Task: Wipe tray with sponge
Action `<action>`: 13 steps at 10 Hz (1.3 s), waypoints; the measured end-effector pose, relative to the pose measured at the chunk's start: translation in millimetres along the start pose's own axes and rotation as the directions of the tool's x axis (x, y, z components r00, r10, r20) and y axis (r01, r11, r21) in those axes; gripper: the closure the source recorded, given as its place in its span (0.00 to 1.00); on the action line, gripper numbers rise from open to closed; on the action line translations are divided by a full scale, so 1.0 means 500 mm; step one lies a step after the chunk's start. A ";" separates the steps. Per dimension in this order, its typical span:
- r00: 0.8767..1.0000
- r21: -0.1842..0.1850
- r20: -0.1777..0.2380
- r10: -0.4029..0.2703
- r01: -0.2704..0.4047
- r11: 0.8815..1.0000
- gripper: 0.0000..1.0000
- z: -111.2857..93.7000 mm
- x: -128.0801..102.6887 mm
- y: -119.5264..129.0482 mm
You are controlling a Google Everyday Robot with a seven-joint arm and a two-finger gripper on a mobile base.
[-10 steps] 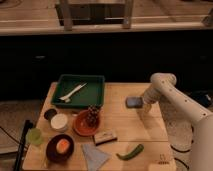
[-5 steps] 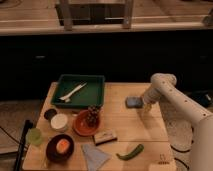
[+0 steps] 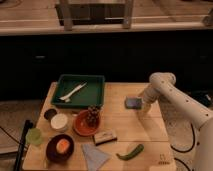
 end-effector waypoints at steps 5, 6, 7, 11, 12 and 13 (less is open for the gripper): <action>0.998 -0.011 -0.024 -0.066 0.066 0.998 0.20 0.011 -0.044 -0.009; 0.997 -0.022 -0.034 -0.073 0.073 0.997 0.20 0.018 -0.050 -0.010; 0.996 -0.024 -0.038 -0.078 0.077 0.997 0.22 0.023 -0.054 -0.013; 0.995 -0.049 -0.053 -0.085 0.083 0.995 0.57 0.051 -0.056 -0.016; 0.995 -0.054 -0.055 -0.085 0.082 0.995 0.64 0.055 -0.054 -0.016; 0.995 -0.063 -0.056 -0.083 0.079 0.995 0.79 0.065 -0.051 -0.015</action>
